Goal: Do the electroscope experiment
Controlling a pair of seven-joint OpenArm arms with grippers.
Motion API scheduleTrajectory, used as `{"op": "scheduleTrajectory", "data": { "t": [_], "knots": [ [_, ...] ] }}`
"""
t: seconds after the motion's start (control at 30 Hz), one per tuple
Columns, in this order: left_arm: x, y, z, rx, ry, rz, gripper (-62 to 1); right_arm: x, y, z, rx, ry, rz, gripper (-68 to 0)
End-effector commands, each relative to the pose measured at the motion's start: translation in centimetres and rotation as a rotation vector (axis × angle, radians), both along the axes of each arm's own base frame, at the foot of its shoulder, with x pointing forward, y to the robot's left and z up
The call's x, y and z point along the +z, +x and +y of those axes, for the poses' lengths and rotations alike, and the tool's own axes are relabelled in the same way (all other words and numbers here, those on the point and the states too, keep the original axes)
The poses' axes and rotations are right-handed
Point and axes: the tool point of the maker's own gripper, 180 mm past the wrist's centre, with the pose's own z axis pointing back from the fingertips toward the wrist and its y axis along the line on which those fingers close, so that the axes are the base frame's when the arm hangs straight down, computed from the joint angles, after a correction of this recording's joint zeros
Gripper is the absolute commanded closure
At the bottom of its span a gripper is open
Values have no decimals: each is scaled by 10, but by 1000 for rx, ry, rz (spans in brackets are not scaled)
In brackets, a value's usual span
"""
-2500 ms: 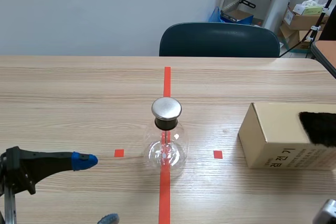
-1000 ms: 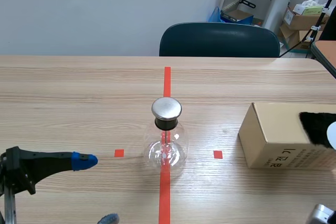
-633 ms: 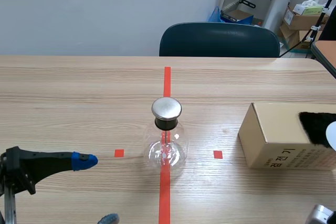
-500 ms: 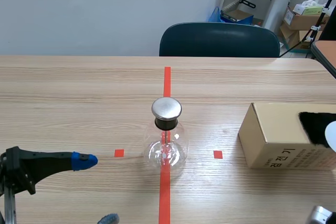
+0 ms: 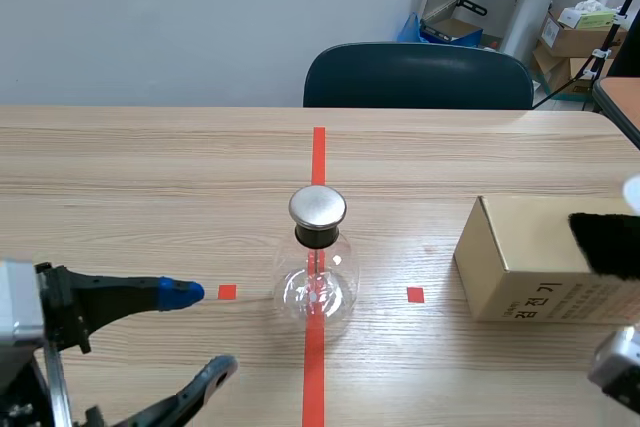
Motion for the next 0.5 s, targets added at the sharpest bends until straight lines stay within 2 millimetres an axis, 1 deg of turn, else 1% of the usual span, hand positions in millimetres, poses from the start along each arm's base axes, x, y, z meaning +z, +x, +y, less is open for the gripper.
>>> {"op": "scheduleTrajectory", "data": {
  "t": [0.0, 0.07, 0.13, 0.23, 0.33, 0.47],
  "knots": [
    [1, 5, -2, 23, -20, -1, -316, 19, 11, -1, 3, -11, -41, -17],
    [-5, 11, -1, 43, -7, 4, -305, 32, 19, 5, -8, 3, -71, -17],
    [-10, 18, -1, 58, 1, 1, -279, 43, 27, 14, -7, 7, -101, -17],
    [-20, 25, 0, 76, 22, -10, -229, 52, 36, 32, 4, 11, -128, -17],
    [-34, 34, 1, 104, 42, -9, -199, 56, 42, 51, 19, 9, -138, -17],
    [-53, 44, 4, 135, 72, -2, -175, 52, 44, 77, 40, -2, -138, -18]
  ]
}}
